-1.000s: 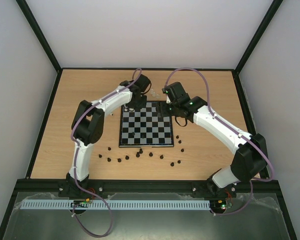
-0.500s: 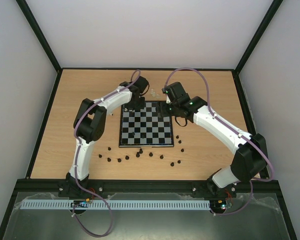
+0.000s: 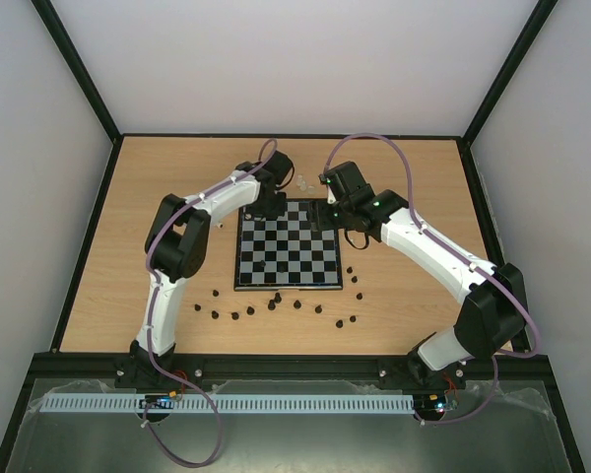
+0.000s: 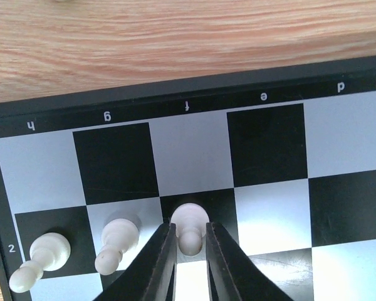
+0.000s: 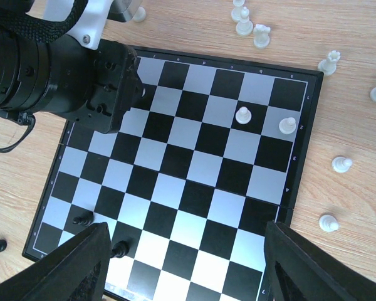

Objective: Set up the chess pieces on the board
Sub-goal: Place the chess piece on the chessboard.

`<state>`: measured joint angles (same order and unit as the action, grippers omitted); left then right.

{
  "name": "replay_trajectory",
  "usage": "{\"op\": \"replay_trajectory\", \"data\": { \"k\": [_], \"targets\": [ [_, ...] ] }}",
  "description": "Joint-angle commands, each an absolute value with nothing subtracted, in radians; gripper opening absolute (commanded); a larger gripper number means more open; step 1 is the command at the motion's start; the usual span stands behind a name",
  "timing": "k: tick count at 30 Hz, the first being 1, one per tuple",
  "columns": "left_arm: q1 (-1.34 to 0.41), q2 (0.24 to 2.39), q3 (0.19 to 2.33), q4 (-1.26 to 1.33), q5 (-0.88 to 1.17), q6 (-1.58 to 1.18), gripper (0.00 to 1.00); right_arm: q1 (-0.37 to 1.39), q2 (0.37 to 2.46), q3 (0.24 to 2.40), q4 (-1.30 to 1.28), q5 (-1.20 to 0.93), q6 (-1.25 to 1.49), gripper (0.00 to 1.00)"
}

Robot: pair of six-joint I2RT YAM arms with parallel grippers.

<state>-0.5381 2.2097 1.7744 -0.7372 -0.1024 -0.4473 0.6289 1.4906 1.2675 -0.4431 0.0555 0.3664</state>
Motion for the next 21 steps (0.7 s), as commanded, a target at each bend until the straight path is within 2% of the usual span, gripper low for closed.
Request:
{"op": "replay_trajectory", "data": {
  "k": [1,14,16,21],
  "targets": [
    [-0.537,2.204,1.758,-0.744,-0.099,-0.437,0.19,0.628,1.5,1.256,-0.45,0.05,0.365,0.68],
    [-0.528,2.097,1.827,-0.779,-0.112,-0.428,0.36,0.628,1.497,1.253,-0.448,0.042,0.367,0.68],
    [-0.501,2.082,1.836,-0.783,-0.138,-0.426,0.42,0.629,1.497,1.255,-0.449,0.04,0.367,0.68],
    [-0.385,2.081,1.838,-0.787,-0.163,-0.425,0.46,0.629,1.492,1.252,-0.447,0.037,0.367,0.68]
  ]
}}
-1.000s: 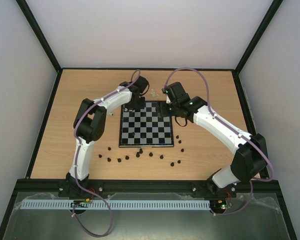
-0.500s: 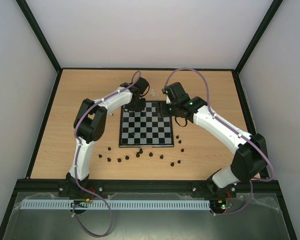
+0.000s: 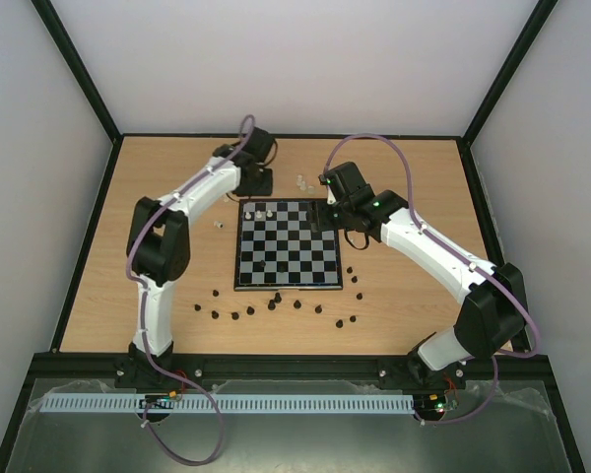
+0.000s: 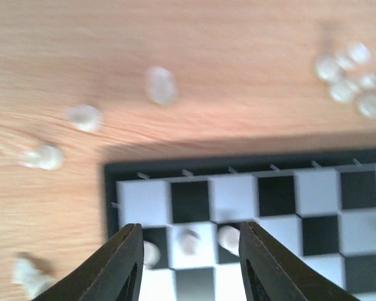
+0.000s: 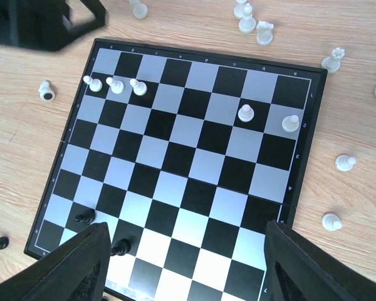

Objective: Set up the chess pieces on the board
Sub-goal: Place the chess piece on the chessboard, then pick up the chess piece at the center of the board.

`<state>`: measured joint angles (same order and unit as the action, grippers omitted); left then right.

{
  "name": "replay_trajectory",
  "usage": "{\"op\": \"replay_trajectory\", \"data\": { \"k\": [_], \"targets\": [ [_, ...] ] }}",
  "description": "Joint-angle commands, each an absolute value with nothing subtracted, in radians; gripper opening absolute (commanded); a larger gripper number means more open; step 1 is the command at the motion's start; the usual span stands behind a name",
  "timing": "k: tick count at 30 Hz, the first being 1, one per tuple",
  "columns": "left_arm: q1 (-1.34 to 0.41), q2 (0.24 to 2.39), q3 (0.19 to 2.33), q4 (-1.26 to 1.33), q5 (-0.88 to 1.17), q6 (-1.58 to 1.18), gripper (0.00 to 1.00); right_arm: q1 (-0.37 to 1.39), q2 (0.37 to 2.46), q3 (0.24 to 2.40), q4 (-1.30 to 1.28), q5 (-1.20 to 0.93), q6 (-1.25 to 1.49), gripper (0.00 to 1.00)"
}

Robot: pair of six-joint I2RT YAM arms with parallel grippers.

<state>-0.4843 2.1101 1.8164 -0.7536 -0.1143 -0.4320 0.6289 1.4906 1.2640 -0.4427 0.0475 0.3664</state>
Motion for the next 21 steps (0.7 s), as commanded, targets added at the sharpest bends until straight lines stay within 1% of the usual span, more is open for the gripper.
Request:
{"op": "replay_trajectory", "data": {
  "k": [1,4,9,21],
  "targets": [
    [-0.364,2.081,1.839,-0.785,-0.168,-0.427,0.46,0.629,1.493,1.251,-0.445,0.034,0.367,0.68],
    [-0.311,2.086,1.838,-0.765,-0.161,-0.437,0.51,0.628,1.501,1.253,-0.441,0.021,0.367,0.68],
    [-0.262,2.077,1.811,-0.744,-0.161,-0.448,0.53,0.628,1.507,1.252,-0.438,0.009,0.367,0.68],
    [-0.266,2.169,1.903,-0.751,-0.14,-0.44,0.53,0.63,1.511,1.252,-0.437,-0.001,0.368,0.68]
  ]
}}
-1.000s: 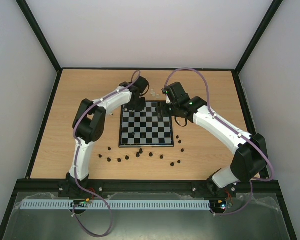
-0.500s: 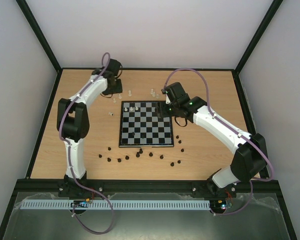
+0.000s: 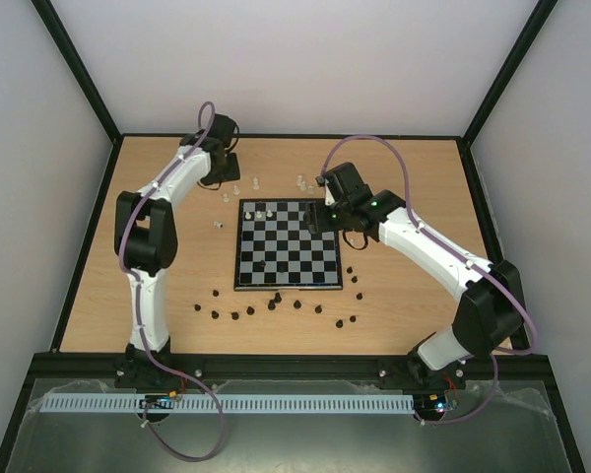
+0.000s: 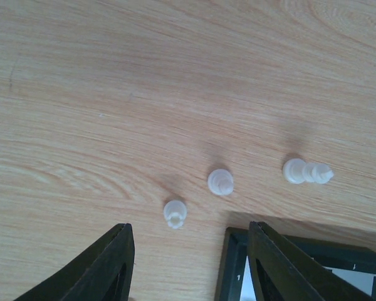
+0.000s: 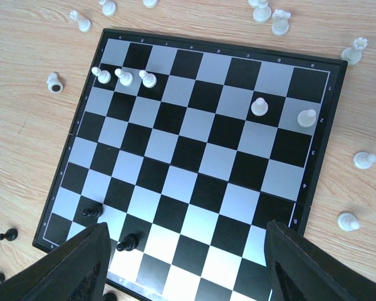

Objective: Set up the chess pieces on the board
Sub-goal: Pick up the chess piece at the center of the board.

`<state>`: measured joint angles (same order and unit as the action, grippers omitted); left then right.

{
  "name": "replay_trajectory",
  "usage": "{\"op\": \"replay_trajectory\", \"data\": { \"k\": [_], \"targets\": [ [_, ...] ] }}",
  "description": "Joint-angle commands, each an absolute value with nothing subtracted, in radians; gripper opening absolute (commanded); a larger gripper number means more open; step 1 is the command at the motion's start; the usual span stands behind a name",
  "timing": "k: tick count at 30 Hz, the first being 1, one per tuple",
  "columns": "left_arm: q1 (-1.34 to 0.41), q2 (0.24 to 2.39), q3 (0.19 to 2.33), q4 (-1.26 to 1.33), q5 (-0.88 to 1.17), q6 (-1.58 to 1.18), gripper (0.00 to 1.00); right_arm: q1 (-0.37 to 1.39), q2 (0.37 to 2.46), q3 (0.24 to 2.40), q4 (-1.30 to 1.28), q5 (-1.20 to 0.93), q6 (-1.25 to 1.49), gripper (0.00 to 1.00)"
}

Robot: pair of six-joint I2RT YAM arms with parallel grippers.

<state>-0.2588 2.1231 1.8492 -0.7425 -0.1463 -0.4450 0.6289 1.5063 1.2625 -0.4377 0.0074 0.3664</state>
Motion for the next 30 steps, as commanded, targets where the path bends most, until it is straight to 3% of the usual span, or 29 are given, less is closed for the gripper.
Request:
{"op": "replay_trajectory", "data": {
  "k": [1,16,30],
  "targets": [
    [-0.268,2.181,1.912,-0.754,-0.14,-0.439,0.53,0.63,1.512,1.252,-0.437,0.0,0.367,0.68],
    [-0.281,2.316,2.004,-0.777,-0.133,-0.425,0.52,0.63,1.506,1.25,-0.439,0.0,0.365,0.68],
    [-0.286,2.365,2.006,-0.775,-0.129,-0.419,0.42,0.63,1.512,1.248,-0.434,0.0,0.365,0.68]
  ]
}}
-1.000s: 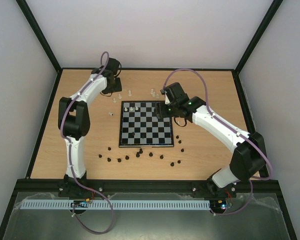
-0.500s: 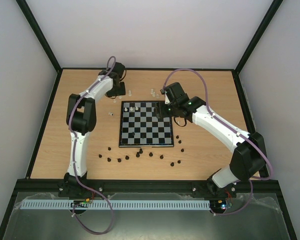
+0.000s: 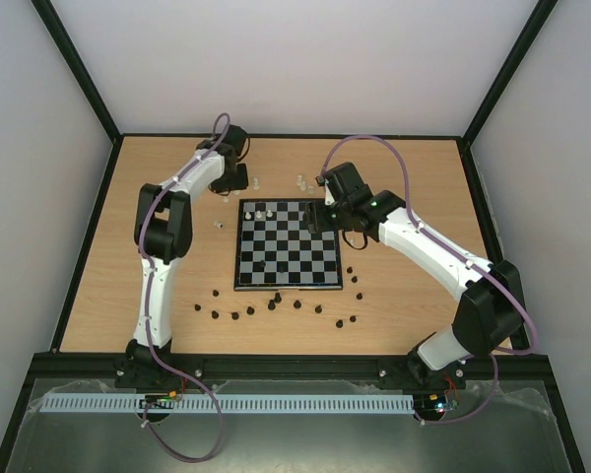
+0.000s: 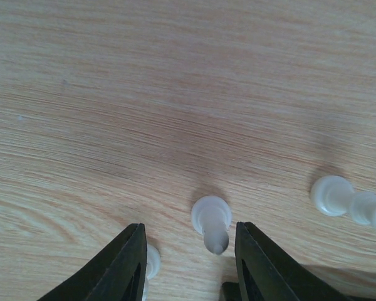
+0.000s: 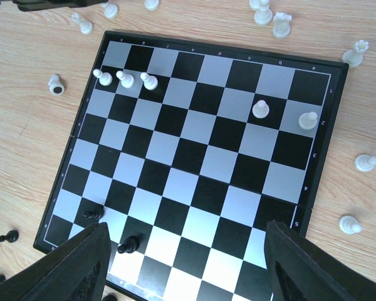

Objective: Set up the chess pieces on the board
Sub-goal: Pick up the chess piece at the center of the board.

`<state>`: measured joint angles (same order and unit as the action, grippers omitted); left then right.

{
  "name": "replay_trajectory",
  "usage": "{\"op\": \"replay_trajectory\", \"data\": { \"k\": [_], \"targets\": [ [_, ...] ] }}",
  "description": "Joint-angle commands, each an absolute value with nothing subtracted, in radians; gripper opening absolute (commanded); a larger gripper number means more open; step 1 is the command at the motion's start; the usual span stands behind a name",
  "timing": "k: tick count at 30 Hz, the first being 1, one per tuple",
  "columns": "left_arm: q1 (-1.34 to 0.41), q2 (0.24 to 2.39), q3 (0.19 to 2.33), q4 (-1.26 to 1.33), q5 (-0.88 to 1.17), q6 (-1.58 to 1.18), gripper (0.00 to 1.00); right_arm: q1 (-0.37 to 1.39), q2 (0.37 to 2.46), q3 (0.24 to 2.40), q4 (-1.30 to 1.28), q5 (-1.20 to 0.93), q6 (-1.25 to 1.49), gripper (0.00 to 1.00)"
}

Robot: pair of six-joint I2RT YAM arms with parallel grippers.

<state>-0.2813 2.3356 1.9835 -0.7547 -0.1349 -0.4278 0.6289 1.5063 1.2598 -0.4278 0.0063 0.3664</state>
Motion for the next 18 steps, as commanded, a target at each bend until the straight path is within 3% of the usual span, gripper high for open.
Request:
{"op": "replay_trajectory", "data": {
  "k": [1,4,18],
  "targets": [
    [-0.287,2.367,2.007,-0.775,-0.129,-0.419,0.42,0.63,1.512,1.247,-0.435,-0.001,0.365,0.68],
    [-0.289,2.371,2.008,-0.772,-0.127,-0.417,0.4,0.63,1.513,1.248,-0.435,0.0,0.365,0.68],
    [-0.292,2.358,2.01,-0.783,-0.142,-0.424,0.1,0.63,1.511,1.245,-0.43,-0.006,0.364,0.68]
  ]
}}
